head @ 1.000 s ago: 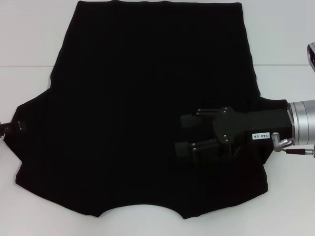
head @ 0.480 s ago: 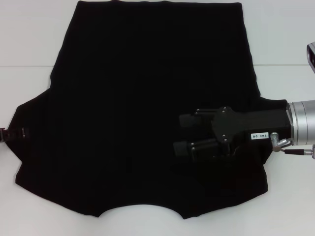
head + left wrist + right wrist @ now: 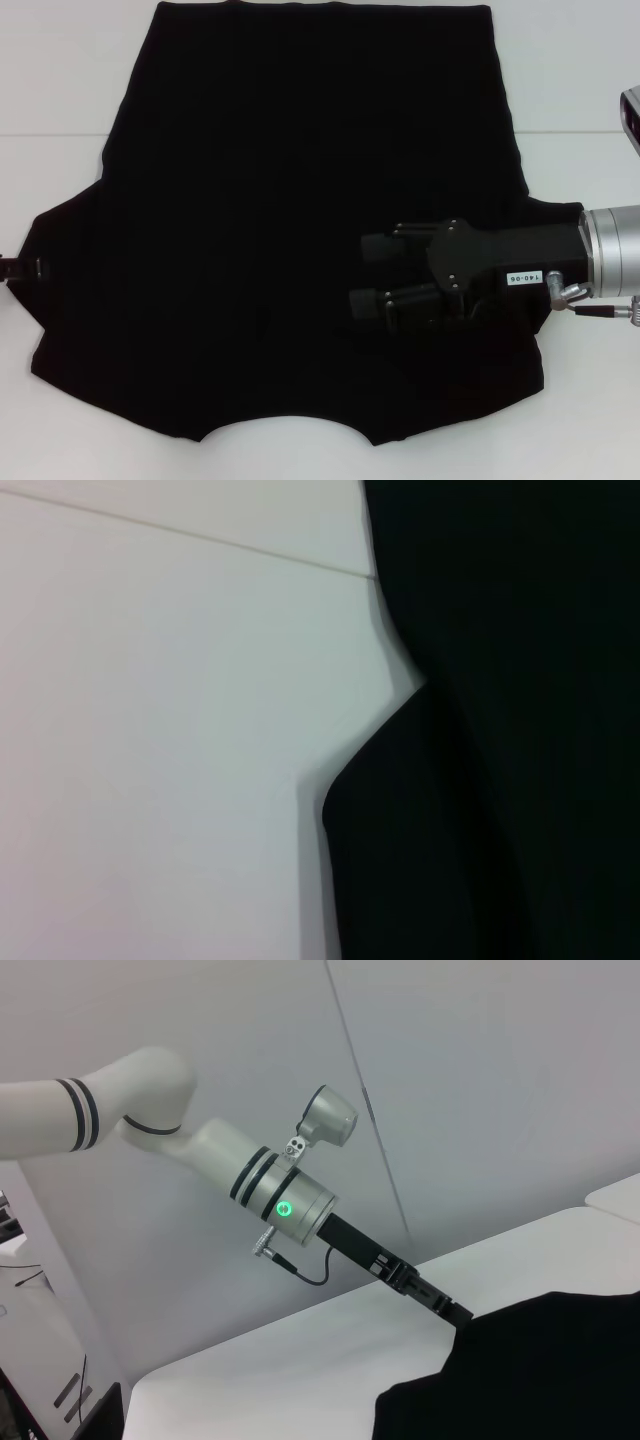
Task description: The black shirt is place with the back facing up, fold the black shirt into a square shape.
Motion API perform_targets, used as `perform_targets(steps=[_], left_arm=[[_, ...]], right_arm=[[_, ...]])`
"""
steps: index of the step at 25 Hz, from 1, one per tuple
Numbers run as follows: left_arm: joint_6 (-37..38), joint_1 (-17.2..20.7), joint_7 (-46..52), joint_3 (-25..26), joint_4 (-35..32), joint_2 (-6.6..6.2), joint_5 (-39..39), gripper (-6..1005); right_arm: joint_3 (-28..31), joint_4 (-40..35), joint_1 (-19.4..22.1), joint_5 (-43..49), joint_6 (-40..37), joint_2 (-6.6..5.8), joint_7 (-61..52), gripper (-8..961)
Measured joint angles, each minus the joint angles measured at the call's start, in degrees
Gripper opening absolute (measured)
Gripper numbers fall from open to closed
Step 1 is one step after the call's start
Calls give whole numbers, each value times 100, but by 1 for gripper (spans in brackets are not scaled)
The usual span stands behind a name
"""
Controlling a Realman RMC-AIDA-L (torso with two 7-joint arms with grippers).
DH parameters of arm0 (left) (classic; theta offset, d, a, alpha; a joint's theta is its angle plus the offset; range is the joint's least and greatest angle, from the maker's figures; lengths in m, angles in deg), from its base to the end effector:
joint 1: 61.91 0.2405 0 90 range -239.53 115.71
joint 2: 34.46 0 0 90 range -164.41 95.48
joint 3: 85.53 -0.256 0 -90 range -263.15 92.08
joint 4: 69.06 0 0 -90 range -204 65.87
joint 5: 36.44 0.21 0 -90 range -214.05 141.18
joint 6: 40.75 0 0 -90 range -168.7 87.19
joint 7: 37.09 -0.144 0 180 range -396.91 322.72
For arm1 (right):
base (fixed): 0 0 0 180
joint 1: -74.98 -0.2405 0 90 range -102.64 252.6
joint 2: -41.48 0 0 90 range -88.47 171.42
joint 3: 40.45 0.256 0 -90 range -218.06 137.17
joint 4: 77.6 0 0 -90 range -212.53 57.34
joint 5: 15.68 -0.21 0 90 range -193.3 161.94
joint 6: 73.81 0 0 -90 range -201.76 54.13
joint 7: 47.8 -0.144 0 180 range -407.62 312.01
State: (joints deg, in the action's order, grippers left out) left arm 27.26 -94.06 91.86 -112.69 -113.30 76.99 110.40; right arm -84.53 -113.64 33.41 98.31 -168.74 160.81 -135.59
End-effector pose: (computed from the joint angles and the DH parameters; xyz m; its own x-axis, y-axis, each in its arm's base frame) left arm -0.3707 0.3658 0.1044 0.3065 0.8159 0.4902 0.8976 -0.0763 -0.4341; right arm 0.1840 0.3533 -0.0162 0.8083 -0.3367 -0.4830 -0.3399 -0.9367 0.0843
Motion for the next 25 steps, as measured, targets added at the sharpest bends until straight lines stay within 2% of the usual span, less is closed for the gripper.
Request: perform_targets(steps=[19,25], left_arm=[[-335,-79,63,-79,145,103,244,939],[-351,-91,60,-79,144,118,248,883]], right_arm=[[14,-1,9,1,2,10,-2,914],[28,-6,14,0,12,10,-2,914]])
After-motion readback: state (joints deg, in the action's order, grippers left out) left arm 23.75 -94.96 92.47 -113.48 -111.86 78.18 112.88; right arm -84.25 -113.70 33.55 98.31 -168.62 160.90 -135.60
